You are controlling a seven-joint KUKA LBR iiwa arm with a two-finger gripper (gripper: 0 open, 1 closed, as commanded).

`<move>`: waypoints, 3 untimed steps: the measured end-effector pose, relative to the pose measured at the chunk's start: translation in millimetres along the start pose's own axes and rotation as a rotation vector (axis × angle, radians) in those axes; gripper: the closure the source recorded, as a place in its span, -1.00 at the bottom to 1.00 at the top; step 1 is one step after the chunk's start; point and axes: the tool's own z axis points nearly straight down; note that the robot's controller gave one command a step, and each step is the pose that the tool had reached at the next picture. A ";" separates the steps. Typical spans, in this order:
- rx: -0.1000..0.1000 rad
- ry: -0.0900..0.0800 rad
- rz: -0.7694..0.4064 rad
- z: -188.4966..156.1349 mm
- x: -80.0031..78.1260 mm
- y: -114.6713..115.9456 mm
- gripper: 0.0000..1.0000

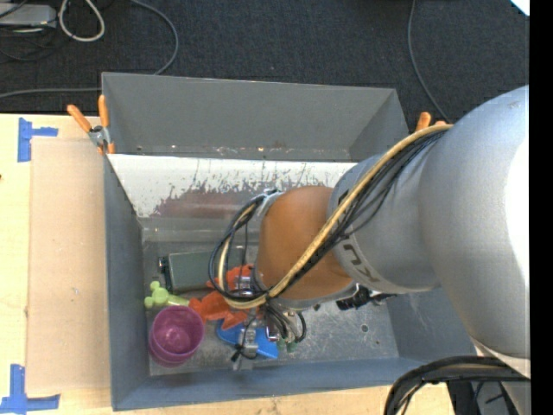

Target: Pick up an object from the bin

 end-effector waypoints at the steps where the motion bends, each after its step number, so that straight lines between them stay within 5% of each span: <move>1: -0.005 -0.007 -0.016 -5.2 -9.9 10.4 -1.00; 2: -0.004 -0.009 0.036 35.6 0.4 -12.5 -1.00; 3: -0.006 -0.009 0.037 35.4 -3.0 -13.7 -1.00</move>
Offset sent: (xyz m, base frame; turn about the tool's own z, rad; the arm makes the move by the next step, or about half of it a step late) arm -0.0042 -0.0126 -0.0363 0.0314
